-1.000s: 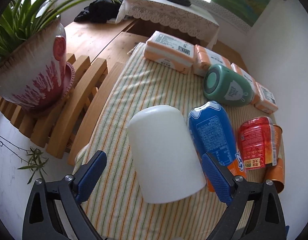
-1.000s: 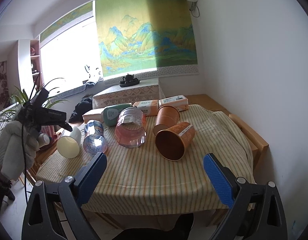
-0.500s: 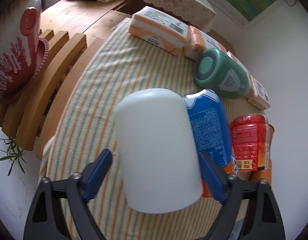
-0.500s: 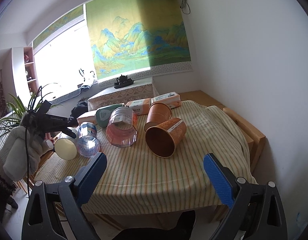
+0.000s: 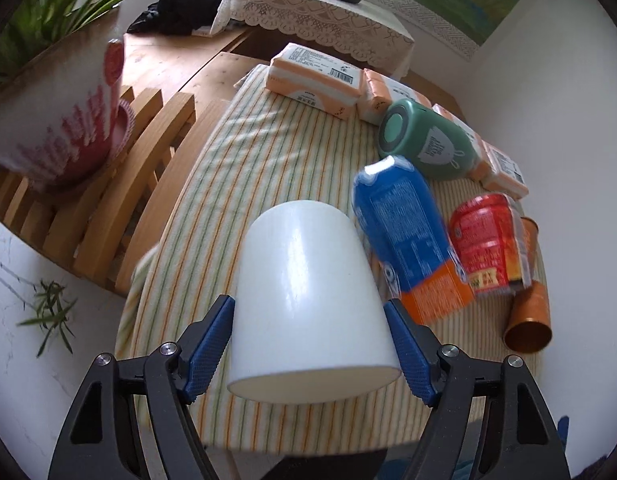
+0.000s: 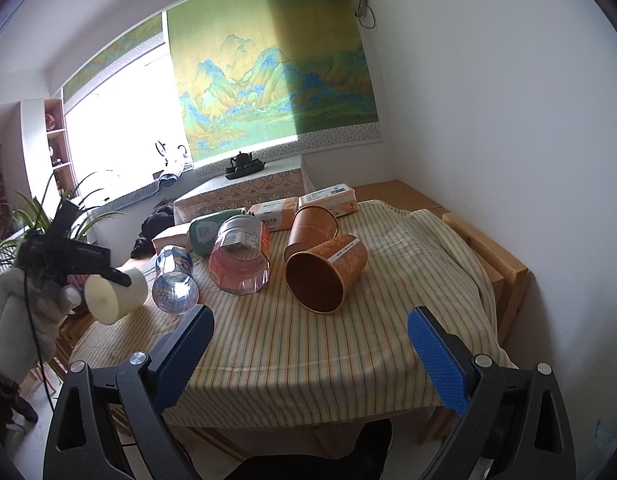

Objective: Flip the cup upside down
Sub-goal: 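Lift the white cup with the left gripper and rotate it upright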

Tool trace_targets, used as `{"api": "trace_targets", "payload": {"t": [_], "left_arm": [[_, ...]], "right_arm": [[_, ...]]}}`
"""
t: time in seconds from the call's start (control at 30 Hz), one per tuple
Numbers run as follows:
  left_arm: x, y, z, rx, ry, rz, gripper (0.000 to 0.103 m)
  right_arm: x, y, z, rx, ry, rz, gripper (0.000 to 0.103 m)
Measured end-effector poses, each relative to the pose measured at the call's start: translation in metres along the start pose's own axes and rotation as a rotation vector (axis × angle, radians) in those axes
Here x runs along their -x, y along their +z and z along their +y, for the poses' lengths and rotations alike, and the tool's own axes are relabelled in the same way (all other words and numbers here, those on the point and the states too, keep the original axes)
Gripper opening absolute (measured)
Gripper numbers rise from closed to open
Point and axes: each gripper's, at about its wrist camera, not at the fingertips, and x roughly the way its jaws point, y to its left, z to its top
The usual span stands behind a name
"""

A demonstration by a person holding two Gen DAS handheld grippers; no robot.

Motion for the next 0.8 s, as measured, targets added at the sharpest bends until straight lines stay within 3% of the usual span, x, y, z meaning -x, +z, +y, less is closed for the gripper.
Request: {"api": "trace_targets", "payload": {"t": [0.27,0.57,0.8], "left_arm": [[0.017,-0.047,-0.028,-0.080,-0.061,-0.002,0.078],[0.009,-0.071,-0.098,-0.195,-0.148,0.008,0.077],[-0.001,-0.068,-0.154,-0.333,-0.111,-0.106,0.077]], "right_arm": [[-0.004,-0.003,-0.002,-0.006,0.010,0.011,0.096],[-0.009,0.001,-0.016,-0.019,-0.020,0.016,0.096],[-0.011,0.004,-0.031,-0.049,-0.053,0.025,0.096]]}}
